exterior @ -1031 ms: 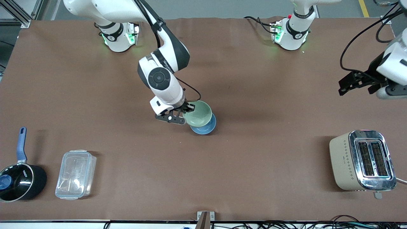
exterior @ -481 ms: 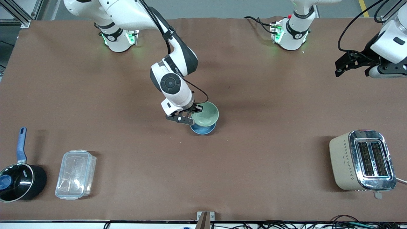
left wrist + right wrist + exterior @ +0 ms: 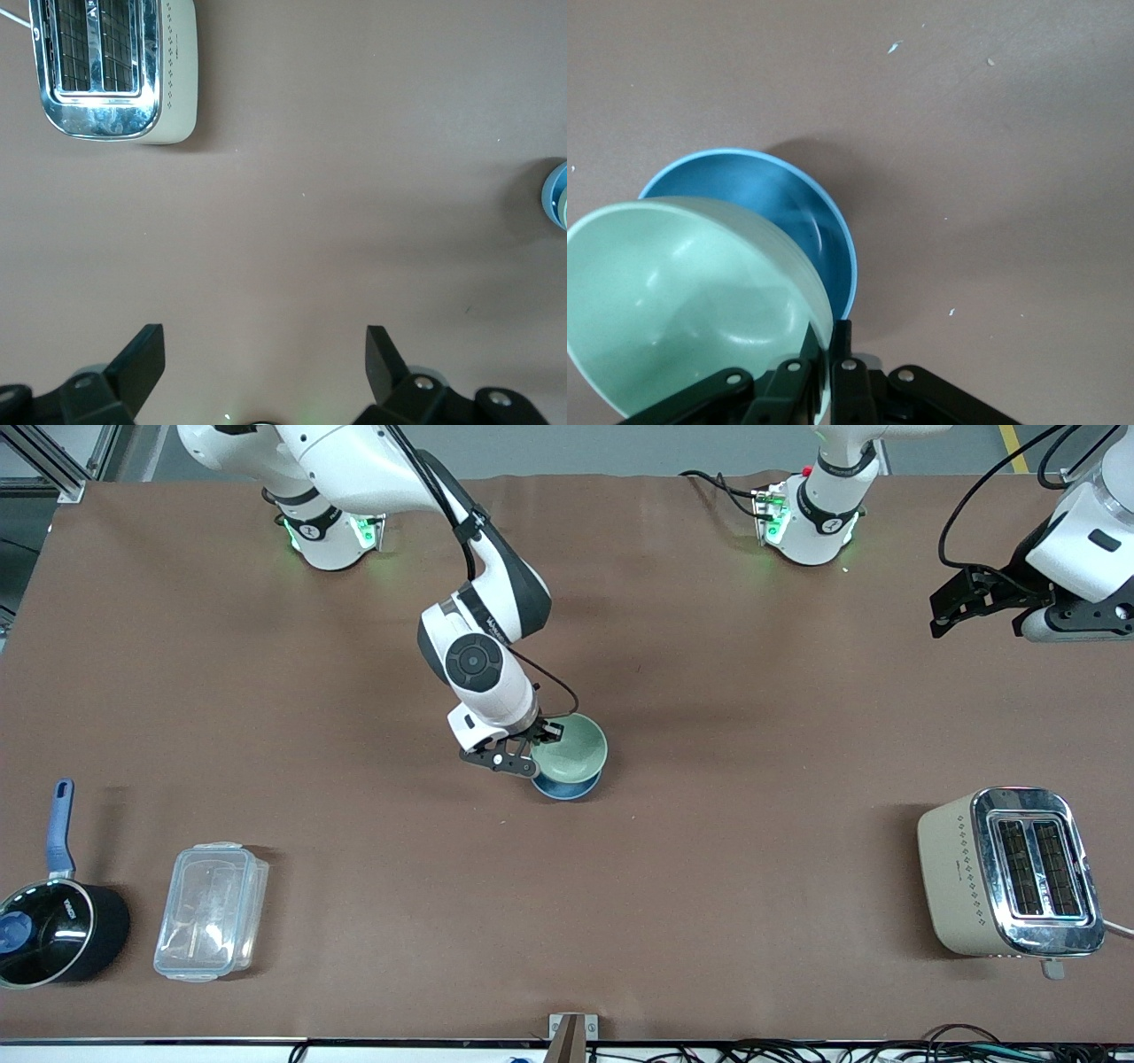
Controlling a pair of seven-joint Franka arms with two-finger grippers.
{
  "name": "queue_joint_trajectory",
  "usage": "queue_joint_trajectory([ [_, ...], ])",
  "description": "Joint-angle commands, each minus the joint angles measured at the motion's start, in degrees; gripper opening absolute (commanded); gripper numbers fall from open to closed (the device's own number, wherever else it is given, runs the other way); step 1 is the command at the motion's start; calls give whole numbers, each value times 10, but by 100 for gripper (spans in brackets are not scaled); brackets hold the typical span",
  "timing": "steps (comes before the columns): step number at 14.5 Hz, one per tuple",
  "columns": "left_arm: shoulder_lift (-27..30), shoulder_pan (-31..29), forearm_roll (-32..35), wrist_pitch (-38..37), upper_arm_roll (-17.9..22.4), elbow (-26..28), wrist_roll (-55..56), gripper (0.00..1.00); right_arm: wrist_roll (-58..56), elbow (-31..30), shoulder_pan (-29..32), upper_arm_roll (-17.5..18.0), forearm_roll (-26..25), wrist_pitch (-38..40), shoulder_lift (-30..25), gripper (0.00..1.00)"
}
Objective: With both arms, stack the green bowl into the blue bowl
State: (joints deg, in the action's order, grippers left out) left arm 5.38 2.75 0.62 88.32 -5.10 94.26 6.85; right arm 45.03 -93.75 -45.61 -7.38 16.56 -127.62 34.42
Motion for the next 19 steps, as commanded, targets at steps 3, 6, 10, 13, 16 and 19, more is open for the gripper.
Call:
queue_joint_trajectory([
  [3, 1, -7, 0, 2, 0, -6, -27, 100, 6, -3, 1, -1, 2, -27, 6, 6],
  [6, 1, -9, 1, 2, 0, -6, -32, 100, 4, -3, 1, -3, 2, -25, 6, 39],
  [10, -7, -8, 1, 2, 0, -8, -32, 100, 1, 1, 17, -15, 2, 27, -28, 71],
  [13, -8, -8, 1, 2, 0, -9, -32, 100, -34, 2, 18, -54, -21, 94, -87, 81],
  [16, -8, -8, 0, 2, 0, -10, -30, 100, -96, 3, 18, -114, -29, 156, -145, 89],
  [19, -8, -8, 0, 2, 0, -9, -30, 100, -155, 3, 18, -182, -45, 193, -200, 92],
])
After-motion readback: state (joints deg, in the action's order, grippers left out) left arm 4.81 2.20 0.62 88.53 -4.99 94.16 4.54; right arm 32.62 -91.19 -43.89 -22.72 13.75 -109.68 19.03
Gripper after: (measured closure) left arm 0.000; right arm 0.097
